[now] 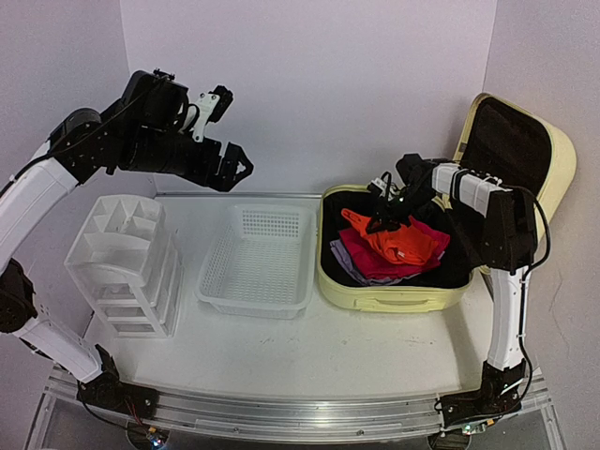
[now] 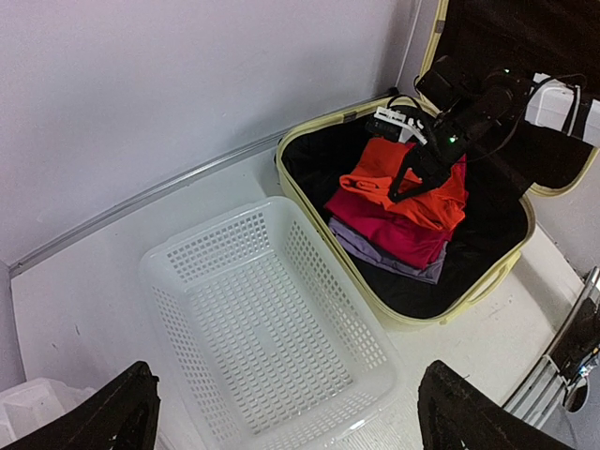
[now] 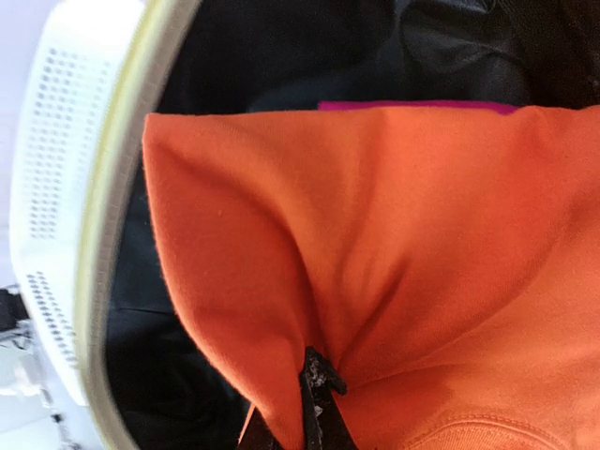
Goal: Open, take out, and arrange the luggage
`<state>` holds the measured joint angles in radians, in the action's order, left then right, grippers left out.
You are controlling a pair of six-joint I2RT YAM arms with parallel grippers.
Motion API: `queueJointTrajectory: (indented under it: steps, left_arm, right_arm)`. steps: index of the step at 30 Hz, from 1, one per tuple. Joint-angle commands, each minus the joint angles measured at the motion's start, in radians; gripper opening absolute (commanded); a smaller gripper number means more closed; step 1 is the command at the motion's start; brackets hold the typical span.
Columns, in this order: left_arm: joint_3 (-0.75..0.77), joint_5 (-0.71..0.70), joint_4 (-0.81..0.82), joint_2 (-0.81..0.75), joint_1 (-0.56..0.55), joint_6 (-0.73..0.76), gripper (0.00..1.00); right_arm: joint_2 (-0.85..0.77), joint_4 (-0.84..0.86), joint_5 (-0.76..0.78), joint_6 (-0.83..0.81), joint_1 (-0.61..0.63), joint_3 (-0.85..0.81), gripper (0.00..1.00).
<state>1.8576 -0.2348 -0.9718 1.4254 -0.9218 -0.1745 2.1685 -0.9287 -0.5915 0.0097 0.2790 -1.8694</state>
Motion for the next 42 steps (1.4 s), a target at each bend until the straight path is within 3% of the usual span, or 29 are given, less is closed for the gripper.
queueJointTrajectory:
  steps: [1,10,15,24,31,42]
  left_arm:
    - [0.030,-0.004,0.003,-0.011,0.003,0.006,0.97]
    - [0.029,-0.003,0.005,0.007,0.003,-0.002,0.96]
    - [0.036,0.009,0.005,0.015,0.003,0.007,0.96]
    - [0.016,0.019,0.004,-0.015,0.003,-0.006,0.96]
    - [-0.024,-0.002,0.004,-0.059,0.003,-0.047,0.96]
    - [-0.027,0.007,0.000,-0.074,0.003,-0.050,0.96]
  right_arm:
    - [-0.040,0.006,-0.153,0.138,-0.026,-0.085,0.00]
    - [-0.120,0.030,-0.267,0.304,-0.047,-0.136,0.00]
    - [-0.151,0.230,-0.310,0.460,-0.049,-0.131,0.00]
    - [0.049,0.423,-0.303,0.531,0.007,-0.372,0.00]
    - [0.207,0.420,-0.248,0.436,0.106,-0.589,0.00]
    - [0.224,0.321,-0.129,0.012,0.336,-0.569,0.00]
